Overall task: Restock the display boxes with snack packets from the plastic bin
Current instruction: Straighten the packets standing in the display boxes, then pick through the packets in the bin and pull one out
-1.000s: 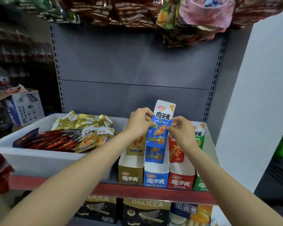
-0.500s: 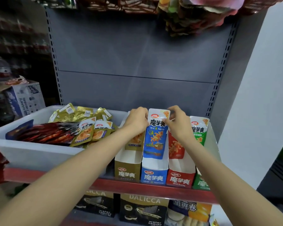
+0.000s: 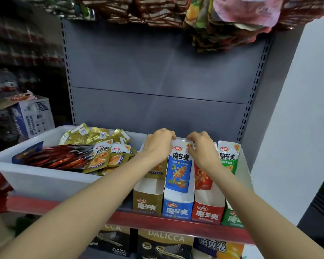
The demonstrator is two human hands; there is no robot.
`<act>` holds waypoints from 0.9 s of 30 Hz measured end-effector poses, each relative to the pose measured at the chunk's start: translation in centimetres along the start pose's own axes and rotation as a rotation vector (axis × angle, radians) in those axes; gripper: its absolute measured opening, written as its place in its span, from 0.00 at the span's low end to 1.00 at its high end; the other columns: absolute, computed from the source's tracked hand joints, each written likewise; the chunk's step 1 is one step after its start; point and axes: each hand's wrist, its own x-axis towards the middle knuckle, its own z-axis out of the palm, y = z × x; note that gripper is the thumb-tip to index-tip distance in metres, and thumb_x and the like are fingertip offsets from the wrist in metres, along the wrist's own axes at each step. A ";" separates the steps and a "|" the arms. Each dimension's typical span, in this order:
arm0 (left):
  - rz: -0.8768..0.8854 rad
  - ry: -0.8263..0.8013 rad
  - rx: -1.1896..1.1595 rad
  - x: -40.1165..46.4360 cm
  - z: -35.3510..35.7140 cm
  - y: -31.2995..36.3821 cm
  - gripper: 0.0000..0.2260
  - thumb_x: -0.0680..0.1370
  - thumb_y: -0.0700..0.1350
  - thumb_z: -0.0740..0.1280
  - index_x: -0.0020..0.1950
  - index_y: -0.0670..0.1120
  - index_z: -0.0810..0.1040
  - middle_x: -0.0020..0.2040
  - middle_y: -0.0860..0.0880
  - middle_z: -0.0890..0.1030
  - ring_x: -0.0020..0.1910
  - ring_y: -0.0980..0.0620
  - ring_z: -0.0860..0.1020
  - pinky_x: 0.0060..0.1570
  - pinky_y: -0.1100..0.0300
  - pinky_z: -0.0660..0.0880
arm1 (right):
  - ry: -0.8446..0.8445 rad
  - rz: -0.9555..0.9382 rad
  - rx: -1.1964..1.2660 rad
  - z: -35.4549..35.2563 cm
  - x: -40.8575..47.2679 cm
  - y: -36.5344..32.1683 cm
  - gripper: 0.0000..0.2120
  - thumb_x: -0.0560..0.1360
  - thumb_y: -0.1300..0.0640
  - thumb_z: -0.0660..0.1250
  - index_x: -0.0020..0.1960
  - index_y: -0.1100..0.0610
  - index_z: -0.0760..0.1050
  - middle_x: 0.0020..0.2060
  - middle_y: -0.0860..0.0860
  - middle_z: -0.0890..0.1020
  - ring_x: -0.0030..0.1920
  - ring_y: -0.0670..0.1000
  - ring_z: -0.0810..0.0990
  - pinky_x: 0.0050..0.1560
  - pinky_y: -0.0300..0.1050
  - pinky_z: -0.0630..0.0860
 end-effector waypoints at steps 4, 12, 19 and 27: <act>-0.008 0.020 -0.074 -1.7 -1.6 -0.9 0.13 0.78 0.41 0.62 0.61 0.50 0.75 0.57 0.48 0.76 0.56 0.47 0.76 0.54 0.52 0.73 | 0.066 -0.070 -0.059 -0.2 -1.4 -2.0 0.15 0.77 0.61 0.61 0.64 0.55 0.72 0.60 0.53 0.70 0.62 0.52 0.67 0.51 0.41 0.67; -0.111 0.095 -0.065 -5.8 -7.3 -7.7 0.10 0.77 0.41 0.62 0.56 0.49 0.77 0.52 0.49 0.78 0.52 0.48 0.77 0.52 0.52 0.74 | -0.085 -0.209 0.159 3.1 -1.9 -11.1 0.12 0.76 0.61 0.61 0.59 0.58 0.75 0.54 0.55 0.77 0.55 0.53 0.76 0.53 0.42 0.70; -0.349 -0.072 0.182 -7.3 -10.2 -18.7 0.21 0.72 0.53 0.69 0.63 0.48 0.75 0.64 0.45 0.75 0.61 0.43 0.74 0.57 0.48 0.74 | -0.455 -0.120 0.139 8.1 -0.1 -18.7 0.22 0.78 0.56 0.62 0.69 0.59 0.65 0.64 0.58 0.73 0.62 0.58 0.73 0.56 0.45 0.71; -0.329 -0.365 0.112 -7.0 -10.6 -22.1 0.12 0.76 0.49 0.68 0.50 0.40 0.80 0.48 0.44 0.81 0.47 0.47 0.77 0.43 0.56 0.72 | -0.480 0.074 0.138 11.0 1.0 -21.1 0.23 0.74 0.65 0.67 0.68 0.60 0.67 0.62 0.59 0.74 0.62 0.58 0.74 0.61 0.49 0.73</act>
